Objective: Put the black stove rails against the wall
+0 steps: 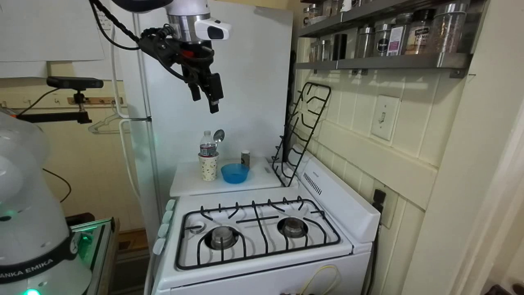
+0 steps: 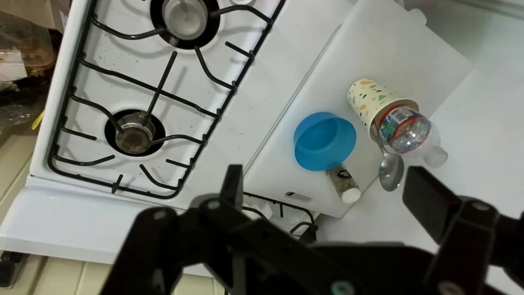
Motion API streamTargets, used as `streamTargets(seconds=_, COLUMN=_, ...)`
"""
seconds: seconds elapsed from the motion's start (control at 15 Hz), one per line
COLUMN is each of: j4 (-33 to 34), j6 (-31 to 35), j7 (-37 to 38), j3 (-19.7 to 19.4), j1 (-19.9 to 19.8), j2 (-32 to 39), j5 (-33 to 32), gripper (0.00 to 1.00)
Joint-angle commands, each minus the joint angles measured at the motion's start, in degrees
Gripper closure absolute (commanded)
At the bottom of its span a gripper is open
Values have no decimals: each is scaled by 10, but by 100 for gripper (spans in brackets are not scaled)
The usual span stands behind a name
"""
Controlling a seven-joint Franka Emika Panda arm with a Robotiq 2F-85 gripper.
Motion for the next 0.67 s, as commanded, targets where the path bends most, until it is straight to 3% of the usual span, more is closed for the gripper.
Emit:
streamTargets(seconds=0.0, j4=1, j6=-2, j7=-6, j3=8, j1=-10, j2=1, j5=6, gripper=0)
streamTargets(seconds=0.13, j4=-4, j6=30, j7=1, j3=17, j1=-23, j2=27, j5=-15, gripper=0)
streamTargets(seconds=0.6, j4=-14, j6=182, j7=45, j3=9, j1=-62, j2=195, j5=-2, gripper=0)
